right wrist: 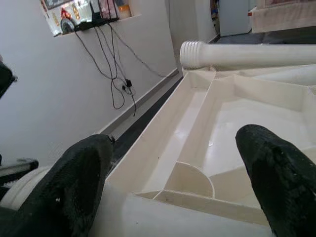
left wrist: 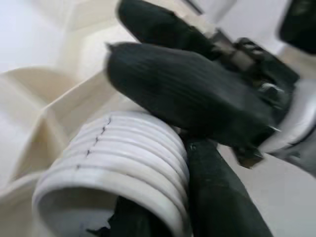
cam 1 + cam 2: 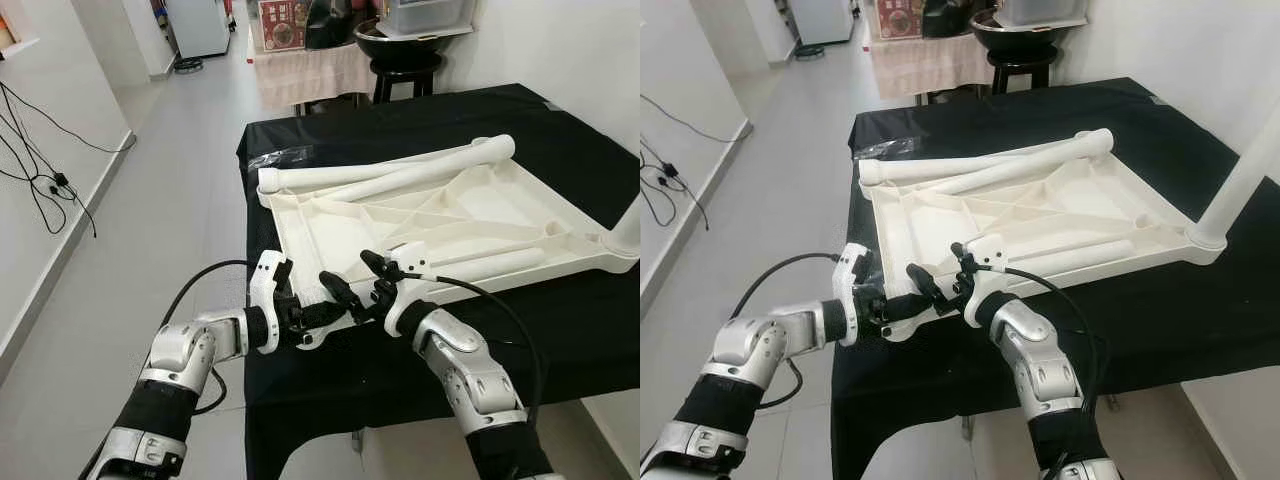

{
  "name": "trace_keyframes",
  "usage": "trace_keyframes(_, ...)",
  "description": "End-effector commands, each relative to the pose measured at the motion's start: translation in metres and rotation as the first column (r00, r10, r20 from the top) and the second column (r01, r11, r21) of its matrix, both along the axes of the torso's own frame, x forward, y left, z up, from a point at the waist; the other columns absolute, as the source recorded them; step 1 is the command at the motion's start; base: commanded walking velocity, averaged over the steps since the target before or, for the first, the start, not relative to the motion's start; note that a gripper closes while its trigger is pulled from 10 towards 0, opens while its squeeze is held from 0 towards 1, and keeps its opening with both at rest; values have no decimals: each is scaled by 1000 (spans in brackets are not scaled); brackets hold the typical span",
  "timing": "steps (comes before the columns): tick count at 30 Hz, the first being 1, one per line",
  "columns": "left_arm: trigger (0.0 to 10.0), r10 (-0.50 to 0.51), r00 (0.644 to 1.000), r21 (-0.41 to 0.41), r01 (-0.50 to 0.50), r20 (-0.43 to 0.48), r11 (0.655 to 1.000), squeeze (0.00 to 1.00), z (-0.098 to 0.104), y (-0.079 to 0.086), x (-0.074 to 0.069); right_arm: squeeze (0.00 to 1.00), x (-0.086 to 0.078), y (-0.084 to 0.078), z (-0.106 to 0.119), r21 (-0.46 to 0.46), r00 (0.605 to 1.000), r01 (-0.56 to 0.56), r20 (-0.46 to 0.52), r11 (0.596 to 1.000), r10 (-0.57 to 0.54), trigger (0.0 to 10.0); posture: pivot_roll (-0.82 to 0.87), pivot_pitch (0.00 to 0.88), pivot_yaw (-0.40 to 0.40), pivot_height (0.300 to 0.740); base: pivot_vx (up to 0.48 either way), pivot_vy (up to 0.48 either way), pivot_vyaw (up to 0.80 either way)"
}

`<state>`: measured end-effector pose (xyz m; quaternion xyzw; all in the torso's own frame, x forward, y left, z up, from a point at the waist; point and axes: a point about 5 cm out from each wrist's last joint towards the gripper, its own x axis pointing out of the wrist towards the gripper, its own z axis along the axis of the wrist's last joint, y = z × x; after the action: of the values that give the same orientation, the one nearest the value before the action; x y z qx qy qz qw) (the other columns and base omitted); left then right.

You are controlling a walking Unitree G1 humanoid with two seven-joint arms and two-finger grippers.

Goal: Building children table

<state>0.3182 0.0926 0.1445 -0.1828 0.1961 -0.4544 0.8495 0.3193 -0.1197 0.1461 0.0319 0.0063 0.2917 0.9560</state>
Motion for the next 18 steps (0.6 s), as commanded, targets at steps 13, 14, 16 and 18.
trace_keyframes(13, 0, 201, 976, -56, -197, 84, 979, 0, 12, 43, -3, 0, 28, -48, 90, 469, 979, 72, 134, 880, -152, 10000, -156, 9, 66, 740, 0, 0, 0)
trace_keyframes(14, 0, 235, 965, -82, -226, 118, 971, 0, 19, 49, -2, 0, 26, -52, 107, 556, 977, 15, 168, 831, -130, 10000, -155, 5, 65, 740, 0, 0, 0)
trace_keyframes(16, 0, 335, 925, -172, -306, 181, 936, 0, 37, 62, 0, 0, 17, -54, 131, 672, 968, -161, 250, 723, -17, 10000, -151, 0, 61, 740, 0, 0, 0)
trace_keyframes(18, 0, 377, 900, -224, -329, 221, 917, 0, 47, 68, 1, 0, 10, -52, 134, 675, 955, -242, 293, 697, 48, 10000, -151, 0, 61, 740, 0, 0, 0)
